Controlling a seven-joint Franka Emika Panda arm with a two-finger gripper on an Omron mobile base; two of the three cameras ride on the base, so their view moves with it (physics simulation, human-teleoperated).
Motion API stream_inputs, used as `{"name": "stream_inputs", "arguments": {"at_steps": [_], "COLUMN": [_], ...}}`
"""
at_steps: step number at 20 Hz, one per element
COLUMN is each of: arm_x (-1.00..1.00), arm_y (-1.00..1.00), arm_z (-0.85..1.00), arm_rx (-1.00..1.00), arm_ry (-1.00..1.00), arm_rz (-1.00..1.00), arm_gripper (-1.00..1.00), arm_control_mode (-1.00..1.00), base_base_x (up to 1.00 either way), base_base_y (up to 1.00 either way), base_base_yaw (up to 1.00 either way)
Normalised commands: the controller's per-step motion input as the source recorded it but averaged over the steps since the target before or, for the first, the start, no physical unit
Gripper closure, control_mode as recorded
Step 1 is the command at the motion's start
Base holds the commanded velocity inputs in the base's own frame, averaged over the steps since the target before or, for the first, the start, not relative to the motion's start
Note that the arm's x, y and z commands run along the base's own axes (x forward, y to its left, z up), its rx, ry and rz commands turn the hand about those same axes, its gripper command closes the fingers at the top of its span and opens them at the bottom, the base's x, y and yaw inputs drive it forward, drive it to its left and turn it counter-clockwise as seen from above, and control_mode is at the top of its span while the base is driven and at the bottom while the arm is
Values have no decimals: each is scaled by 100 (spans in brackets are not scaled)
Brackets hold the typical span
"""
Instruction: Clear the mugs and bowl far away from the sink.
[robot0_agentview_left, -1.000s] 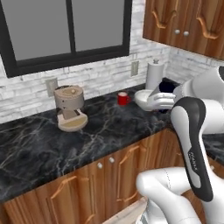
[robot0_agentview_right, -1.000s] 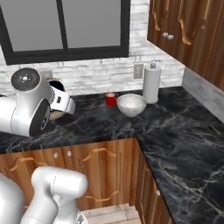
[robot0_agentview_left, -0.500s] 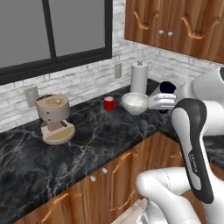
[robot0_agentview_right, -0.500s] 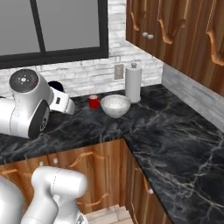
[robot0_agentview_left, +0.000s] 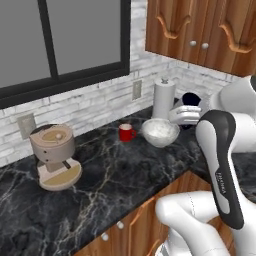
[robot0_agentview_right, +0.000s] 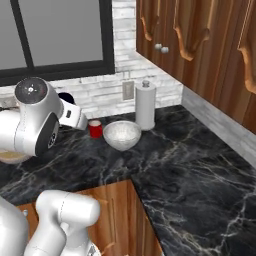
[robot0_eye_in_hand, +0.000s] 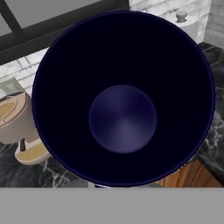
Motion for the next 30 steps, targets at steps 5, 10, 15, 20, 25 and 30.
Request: {"name": "stream_inputs", "arguments": {"at_steps": [5, 10, 15, 20, 25, 30], "arm_x": [0, 0, 0, 21, 10, 8], "arm_y": [0, 0, 0, 5, 10, 10], "arm_z": [0, 0, 0, -28, -34, -40], "arm_rx": [0, 0, 0, -9, -10, -7], "arm_ry": [0, 0, 0, 6, 9, 7], "arm_rz": [0, 0, 0, 14, 6, 1], "arm_gripper": [100, 100, 100, 100, 100, 100], "arm_control_mode": [100, 100, 100, -100, -100, -100], "base_base_x": [-12, 2, 17, 0, 0, 0], "base_base_y": [0, 0, 0, 0, 0, 0], "base_base_yaw": [14, 23, 24, 0, 0, 0]}}
